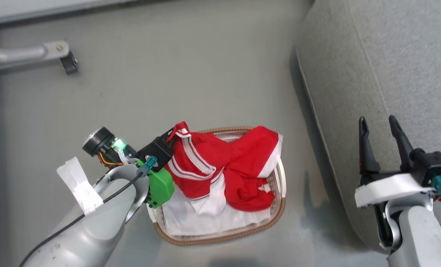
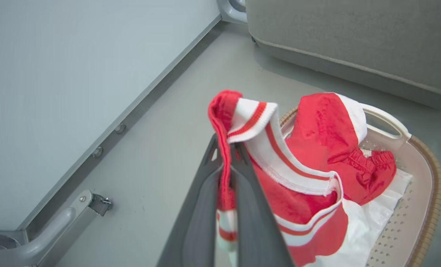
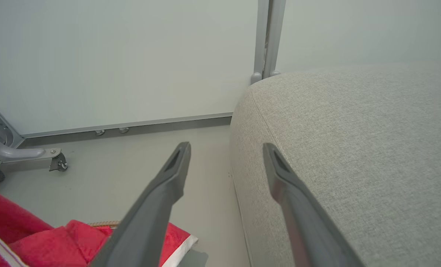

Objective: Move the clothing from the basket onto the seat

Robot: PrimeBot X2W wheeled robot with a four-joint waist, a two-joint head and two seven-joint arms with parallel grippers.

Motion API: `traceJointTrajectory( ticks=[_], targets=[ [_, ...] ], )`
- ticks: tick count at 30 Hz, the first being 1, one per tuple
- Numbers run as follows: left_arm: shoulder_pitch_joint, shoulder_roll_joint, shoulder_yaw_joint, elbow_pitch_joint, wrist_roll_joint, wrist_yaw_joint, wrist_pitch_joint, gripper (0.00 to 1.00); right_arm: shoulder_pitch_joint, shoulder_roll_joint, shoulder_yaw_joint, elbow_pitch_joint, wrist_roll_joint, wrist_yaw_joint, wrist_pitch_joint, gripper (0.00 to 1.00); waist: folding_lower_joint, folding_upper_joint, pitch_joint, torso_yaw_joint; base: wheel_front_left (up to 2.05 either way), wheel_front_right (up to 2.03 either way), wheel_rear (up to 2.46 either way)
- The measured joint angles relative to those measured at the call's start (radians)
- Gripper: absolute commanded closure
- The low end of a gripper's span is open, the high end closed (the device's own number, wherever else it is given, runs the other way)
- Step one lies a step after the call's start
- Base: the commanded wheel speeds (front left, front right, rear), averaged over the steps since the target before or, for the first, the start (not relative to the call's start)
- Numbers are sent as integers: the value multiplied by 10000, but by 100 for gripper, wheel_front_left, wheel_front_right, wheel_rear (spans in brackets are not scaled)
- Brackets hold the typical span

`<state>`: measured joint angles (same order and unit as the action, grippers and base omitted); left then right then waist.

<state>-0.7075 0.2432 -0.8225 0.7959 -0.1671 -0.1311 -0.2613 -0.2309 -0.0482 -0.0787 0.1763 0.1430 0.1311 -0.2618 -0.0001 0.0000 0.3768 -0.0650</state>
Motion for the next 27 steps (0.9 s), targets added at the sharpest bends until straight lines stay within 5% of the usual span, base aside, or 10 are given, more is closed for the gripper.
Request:
traceJointTrajectory(
  ticks=[15,27],
  targets=[
    [-2236,1766,-1728,-3664,-1250,-6,1515,100,1199,2,479,328,-38,0,0,0,-1,0,-2976,219,0,0,0],
    [-3942,1655,-1758,-3944,-1756,-6,2249,100,935,-2,1756,184,4,0,0,0,0,0,-3749,89,0,0,0]
  ],
)
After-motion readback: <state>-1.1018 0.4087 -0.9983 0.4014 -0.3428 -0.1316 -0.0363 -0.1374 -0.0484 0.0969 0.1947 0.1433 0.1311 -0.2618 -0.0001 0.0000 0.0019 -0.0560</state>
